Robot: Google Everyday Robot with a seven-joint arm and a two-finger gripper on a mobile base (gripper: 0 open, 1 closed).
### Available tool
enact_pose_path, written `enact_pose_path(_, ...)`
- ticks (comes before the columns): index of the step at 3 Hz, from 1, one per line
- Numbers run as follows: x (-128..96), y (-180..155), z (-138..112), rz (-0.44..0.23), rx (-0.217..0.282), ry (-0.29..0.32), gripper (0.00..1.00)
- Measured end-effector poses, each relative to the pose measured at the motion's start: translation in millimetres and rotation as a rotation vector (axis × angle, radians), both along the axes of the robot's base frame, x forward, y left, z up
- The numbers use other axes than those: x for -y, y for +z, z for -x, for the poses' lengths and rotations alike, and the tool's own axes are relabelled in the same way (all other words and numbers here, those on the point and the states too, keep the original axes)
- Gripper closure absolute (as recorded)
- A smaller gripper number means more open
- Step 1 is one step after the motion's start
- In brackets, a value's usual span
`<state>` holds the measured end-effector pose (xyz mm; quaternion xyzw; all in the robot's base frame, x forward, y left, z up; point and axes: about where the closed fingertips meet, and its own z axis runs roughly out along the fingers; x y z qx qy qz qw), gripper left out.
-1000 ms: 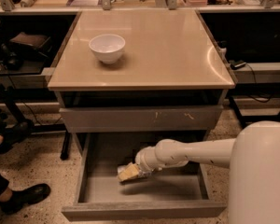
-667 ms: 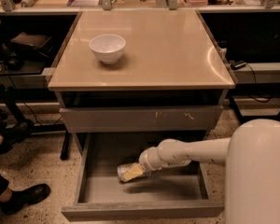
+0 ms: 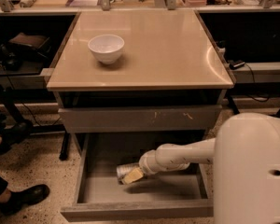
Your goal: Pick blue plastic bottle from middle drawer and place on counter
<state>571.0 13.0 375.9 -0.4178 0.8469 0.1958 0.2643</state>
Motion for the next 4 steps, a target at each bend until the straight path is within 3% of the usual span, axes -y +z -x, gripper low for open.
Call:
enact_pose_path(1,3.2,-5.6,-6.3,0.018,0.04,-0.019,0.0)
enact_pose_path(2,3.0,-5.3,-6.6,0.017,0.041,-0.019,0.0)
enact_pose_path(4,3.0,-5.3,-6.6,0.017,0.041,-0.019,0.42)
